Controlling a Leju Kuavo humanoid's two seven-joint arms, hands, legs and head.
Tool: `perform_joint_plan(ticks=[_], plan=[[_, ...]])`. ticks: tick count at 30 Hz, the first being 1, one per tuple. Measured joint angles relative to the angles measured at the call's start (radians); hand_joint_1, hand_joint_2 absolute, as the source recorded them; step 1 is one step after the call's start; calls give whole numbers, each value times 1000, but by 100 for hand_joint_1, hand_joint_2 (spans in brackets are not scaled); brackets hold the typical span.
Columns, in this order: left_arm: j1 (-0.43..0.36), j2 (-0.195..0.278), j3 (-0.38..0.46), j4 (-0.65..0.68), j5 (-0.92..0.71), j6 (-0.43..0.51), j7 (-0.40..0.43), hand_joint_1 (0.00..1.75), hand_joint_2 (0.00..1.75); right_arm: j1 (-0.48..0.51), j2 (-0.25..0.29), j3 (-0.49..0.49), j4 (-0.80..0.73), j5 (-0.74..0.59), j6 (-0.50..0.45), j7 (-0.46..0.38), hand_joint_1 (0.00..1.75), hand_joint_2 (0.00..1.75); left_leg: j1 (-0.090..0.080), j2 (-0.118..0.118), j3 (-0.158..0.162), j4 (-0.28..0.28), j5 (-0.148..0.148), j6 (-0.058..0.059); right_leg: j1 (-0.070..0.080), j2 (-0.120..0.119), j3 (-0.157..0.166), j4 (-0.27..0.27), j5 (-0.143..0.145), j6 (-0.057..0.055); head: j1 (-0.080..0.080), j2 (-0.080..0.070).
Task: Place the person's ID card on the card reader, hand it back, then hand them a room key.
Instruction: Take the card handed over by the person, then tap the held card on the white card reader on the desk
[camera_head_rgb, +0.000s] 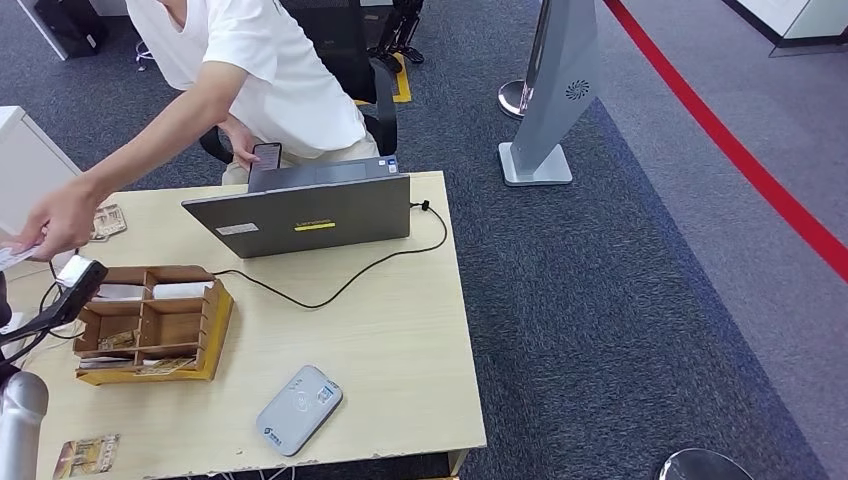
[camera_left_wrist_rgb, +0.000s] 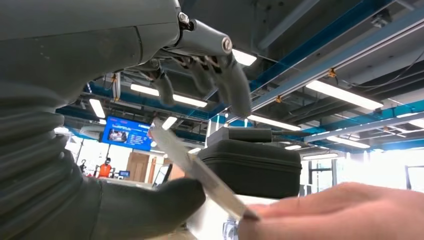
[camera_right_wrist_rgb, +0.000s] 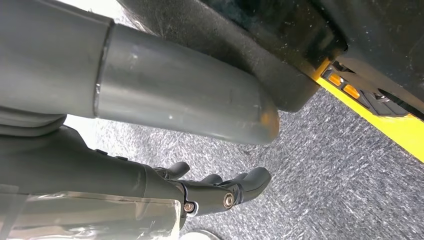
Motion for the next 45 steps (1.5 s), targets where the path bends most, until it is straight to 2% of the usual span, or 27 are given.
perform_joint_plan(ticks=[16, 21, 27, 32, 40, 45], plan=[[13, 0, -13, 4, 41, -20, -11, 175, 175, -3, 0, 0, 0, 19, -4, 9, 0, 0, 0, 0, -1, 0, 0, 0, 0, 0, -1, 0, 0, 0, 0, 0], [36, -15, -38, -24, 33, -34, -16, 175, 175, -2, 0, 0, 0, 19, -6, 16, 0, 0, 0, 0, -1, 0, 0, 0, 0, 0, -1, 0, 0, 0, 0, 0], [144, -64, -138, -188, -14, -30, -28, 175, 175, -2, 0, 0, 0, 19, -13, 21, 0, 0, -1, 0, -1, 0, 0, 0, -1, 0, -1, -1, 0, 0, 0, 0], [236, -104, -268, -353, -86, -31, -20, 175, 175, -2, 0, 0, -1, 20, -15, 27, 0, 0, -1, 0, -1, 0, 0, 1, -1, 0, -1, -1, 0, 0, 0, 0], [295, -138, -451, -472, -119, -26, -16, 175, 175, -2, 0, 0, -1, 23, -12, 34, 0, 0, -1, 0, -1, 0, 0, 0, -1, -1, -1, -1, 0, 0, 0, 0], [311, -147, -504, -492, -119, -25, -15, 175, 175, -2, 0, 0, -1, 21, -13, 34, 0, 0, -1, -1, -1, 0, 0, 0, -1, -1, -1, -1, 0, 0, 0, 0]])
